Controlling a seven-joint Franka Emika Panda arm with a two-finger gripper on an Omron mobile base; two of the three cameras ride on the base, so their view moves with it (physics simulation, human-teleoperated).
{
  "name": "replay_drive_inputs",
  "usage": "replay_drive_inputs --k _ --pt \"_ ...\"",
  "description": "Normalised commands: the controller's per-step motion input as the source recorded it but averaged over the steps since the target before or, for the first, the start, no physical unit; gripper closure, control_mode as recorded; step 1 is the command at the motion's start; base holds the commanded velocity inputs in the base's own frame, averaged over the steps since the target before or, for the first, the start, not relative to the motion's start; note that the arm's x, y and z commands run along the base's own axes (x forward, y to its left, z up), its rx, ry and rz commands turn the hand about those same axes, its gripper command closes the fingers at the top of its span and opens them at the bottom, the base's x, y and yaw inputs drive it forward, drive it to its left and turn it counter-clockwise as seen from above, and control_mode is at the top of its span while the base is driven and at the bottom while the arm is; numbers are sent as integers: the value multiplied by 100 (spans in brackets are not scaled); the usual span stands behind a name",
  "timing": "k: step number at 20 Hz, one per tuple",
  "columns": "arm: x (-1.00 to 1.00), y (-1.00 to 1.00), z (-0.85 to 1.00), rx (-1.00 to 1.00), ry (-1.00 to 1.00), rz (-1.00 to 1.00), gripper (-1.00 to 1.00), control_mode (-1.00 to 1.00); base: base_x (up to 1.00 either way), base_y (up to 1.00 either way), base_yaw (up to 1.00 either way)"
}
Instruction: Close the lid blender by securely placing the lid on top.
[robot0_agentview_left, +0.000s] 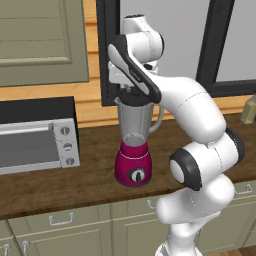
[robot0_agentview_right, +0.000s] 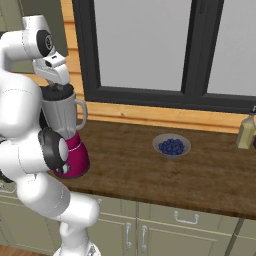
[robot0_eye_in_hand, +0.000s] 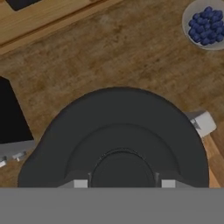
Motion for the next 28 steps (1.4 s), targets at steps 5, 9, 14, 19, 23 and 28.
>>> replay_drive_inputs --k 5,9,14,19,23,28 --pt "0 15 -24 0 -1 0 100 -100 0 0 0" --pt "0 17 -25 0 0 0 100 -100 0 0 0" --pt "0 8 -4 0 0 0 100 -100 0 0 0" --pt "0 6 1 0 3 0 100 -100 0 0 0" --pt "0 4 10 0 7 0 100 -100 0 0 0" --pt "0 1 23 0 7 0 100 -100 0 0 0"
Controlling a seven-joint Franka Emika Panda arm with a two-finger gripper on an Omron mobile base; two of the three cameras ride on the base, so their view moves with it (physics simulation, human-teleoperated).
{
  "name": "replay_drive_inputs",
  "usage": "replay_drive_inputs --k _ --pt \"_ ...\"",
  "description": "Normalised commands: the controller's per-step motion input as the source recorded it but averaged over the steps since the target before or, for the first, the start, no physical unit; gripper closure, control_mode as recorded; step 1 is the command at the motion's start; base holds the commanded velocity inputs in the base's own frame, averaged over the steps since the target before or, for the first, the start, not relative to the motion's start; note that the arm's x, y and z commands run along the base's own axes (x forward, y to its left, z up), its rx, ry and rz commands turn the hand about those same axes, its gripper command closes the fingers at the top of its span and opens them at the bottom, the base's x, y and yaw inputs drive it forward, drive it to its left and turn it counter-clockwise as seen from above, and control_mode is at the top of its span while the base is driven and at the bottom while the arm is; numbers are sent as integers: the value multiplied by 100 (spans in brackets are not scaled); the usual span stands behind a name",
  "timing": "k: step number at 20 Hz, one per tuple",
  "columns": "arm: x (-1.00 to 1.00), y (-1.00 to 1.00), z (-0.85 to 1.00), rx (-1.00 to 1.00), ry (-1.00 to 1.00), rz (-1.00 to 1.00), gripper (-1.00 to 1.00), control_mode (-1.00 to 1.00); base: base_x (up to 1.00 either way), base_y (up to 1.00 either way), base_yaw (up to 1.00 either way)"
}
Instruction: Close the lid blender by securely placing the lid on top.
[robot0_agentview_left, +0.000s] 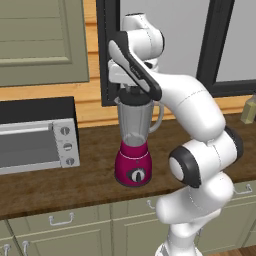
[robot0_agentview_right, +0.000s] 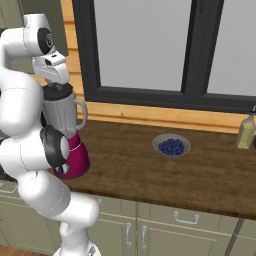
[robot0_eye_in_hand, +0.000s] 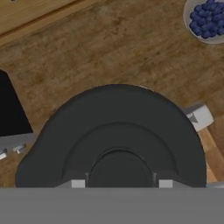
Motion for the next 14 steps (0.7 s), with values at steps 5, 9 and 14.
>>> replay_drive_inputs --k 5,9,14 --pt "0 0 31 0 7 0 100 -100 0 0 0" --pt "-10 1 7 0 5 0 100 -100 0 0 0" --pt "-1 0 -3 0 0 0 100 -100 0 0 0"
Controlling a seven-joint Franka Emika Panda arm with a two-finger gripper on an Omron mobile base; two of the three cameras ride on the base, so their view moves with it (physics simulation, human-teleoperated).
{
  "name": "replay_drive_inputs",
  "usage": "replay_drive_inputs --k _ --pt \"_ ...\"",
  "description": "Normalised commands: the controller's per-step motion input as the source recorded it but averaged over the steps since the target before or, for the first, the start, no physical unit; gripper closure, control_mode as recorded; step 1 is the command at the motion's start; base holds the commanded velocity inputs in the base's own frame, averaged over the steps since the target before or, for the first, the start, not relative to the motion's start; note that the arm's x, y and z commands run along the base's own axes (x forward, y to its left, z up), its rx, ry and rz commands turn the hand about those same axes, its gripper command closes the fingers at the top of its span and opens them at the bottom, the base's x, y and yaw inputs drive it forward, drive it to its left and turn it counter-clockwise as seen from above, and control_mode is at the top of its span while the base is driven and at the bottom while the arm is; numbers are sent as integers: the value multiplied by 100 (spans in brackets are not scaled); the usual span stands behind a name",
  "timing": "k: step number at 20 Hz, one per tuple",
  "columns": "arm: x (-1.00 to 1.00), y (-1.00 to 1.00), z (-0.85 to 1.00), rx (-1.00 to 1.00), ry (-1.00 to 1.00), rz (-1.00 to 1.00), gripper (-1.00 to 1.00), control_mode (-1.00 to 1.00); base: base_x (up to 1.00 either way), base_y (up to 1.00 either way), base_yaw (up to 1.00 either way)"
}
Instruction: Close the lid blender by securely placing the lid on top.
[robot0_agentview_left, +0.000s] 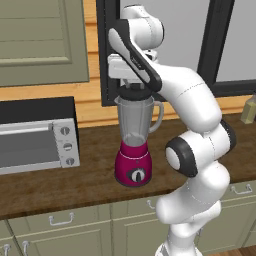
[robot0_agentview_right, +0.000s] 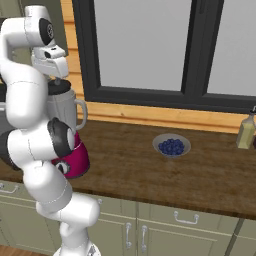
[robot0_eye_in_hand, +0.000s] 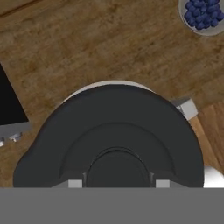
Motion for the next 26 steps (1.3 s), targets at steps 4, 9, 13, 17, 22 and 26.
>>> replay_drive_inputs --k 4,9,13,17,22,26 --pt "0 0 -14 0 0 0 100 -100 0 0 0" --pt "0 0 -21 0 0 0 100 -100 0 0 0" --pt "0 0 -13 0 1 0 100 -100 0 0 0" --pt "0 0 -2 0 1 0 100 -100 0 0 0" --pt "0 -5 -2 0 2 0 100 -100 0 0 0" --pt "0 -17 -1 0 6 -1 100 -100 0 0 0"
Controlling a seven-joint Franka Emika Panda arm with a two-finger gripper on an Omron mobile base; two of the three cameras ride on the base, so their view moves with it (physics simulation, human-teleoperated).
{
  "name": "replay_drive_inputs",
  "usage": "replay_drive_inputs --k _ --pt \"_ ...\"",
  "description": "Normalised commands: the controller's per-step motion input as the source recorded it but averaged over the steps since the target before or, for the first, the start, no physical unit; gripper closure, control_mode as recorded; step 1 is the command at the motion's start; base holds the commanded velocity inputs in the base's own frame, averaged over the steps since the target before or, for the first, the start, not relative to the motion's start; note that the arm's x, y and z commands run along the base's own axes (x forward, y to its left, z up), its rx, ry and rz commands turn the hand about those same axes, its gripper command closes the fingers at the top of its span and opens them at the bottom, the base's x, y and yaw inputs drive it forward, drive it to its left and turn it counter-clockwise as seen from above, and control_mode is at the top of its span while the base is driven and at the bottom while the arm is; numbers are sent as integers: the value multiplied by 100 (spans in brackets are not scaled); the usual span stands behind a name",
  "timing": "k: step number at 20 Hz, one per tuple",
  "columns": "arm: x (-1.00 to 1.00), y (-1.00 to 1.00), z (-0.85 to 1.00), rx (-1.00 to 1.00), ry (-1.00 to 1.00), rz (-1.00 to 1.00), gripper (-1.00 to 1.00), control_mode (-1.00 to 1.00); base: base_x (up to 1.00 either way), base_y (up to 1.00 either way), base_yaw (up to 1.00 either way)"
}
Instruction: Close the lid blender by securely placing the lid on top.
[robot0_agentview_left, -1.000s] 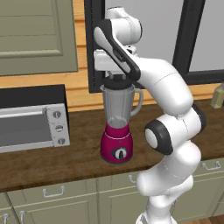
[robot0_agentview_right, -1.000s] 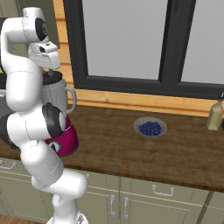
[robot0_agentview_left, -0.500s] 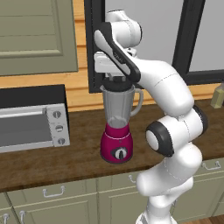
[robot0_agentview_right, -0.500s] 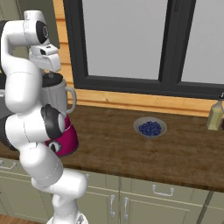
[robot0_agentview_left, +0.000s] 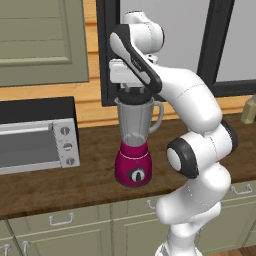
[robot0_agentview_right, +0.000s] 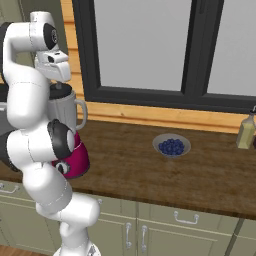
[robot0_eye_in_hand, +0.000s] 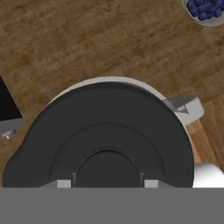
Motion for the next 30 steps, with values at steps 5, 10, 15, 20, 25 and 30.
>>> replay_drive_inputs --k 5,10,15,20,25,30 --pt "0 -22 -5 0 5 -2 100 -100 0 0 0" --pt "-1 -16 -4 0 7 -2 100 -100 0 0 0" --pt "-13 -2 0 0 4 0 100 -100 0 0 0" --pt "-11 0 0 0 4 0 100 -100 0 0 0" --pt "-13 0 0 0 4 0 100 -100 0 0 0" --pt "-27 0 0 0 2 0 100 -100 0 0 0"
